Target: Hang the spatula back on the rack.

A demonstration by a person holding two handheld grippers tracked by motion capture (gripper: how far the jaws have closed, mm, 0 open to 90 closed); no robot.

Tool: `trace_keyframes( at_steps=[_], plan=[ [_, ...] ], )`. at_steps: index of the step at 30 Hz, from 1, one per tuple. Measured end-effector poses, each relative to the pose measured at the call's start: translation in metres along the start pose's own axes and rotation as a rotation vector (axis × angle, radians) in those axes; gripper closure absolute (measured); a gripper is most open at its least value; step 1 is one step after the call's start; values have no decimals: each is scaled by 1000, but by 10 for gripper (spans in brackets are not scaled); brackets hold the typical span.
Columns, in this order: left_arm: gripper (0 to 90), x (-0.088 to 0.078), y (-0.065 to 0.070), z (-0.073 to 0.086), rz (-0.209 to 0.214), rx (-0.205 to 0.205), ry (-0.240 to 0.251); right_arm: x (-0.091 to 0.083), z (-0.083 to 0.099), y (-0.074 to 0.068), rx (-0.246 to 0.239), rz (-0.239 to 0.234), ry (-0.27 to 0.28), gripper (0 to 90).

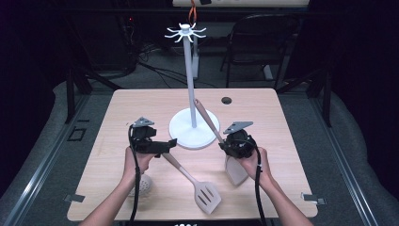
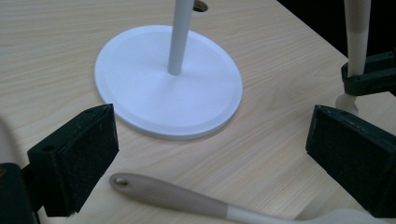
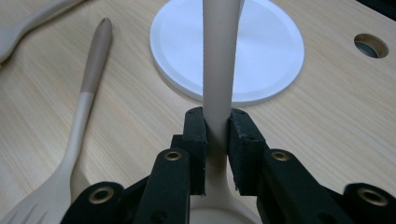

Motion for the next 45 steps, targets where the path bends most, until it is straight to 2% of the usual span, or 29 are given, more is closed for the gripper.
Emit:
trace_keyframes(
  at_steps=[4, 11, 16, 18, 19, 20, 21, 23, 25, 26, 31, 37, 41, 45],
  plan=[
    [13, 9, 8, -9, 30, 11, -3, 1, -5, -1, -6, -7, 14, 784],
    [11, 17, 18, -24, 75, 8, 23, 5, -18, -5, -12, -26, 44, 783],
    [42, 26, 30, -39, 118, 24, 42, 5, -23, -9, -22, -29, 58, 784],
    [94, 31, 34, -43, 144, 22, 49, 5, -24, -9, -22, -28, 61, 783],
    [132, 31, 34, -43, 144, 22, 49, 5, -24, -9, -22, -28, 61, 783],
    [166, 36, 36, -46, 189, 10, 58, 5, -24, -9, -25, -34, 62, 783],
    [168, 40, 38, -47, 208, 4, 62, 5, -25, -9, -25, -31, 62, 783],
    [250, 44, 41, -50, 235, -5, 78, 6, -25, -10, -27, -33, 64, 783],
    [305, 47, 42, -53, 258, -8, 92, 7, -26, -10, -27, -29, 69, 783],
    [368, 48, 43, -54, 272, -10, 101, 7, -26, -10, -31, -29, 66, 783],
    [502, 55, 46, -55, 323, -9, 128, 7, -26, -11, -29, -23, 72, 783],
    [707, 59, 52, -53, 380, -12, 171, 7, -26, -10, -19, -17, 77, 782],
    [758, 58, 55, -54, 409, -10, 201, 5, -26, -9, -18, -10, 99, 782],
    [771, 54, 61, -58, 398, 35, 223, 2, -26, -9, -15, -16, 132, 778]
  ],
)
Point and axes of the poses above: each handheld gripper's, and its own axes: x roughly forward along the jaws, z roughly out of its underside, y roughly to its right, the point moved 3 cm from there along x, roughly forward along the jaws, and after that the axes turned 11 degrees about -y, right-handed, at the moved point
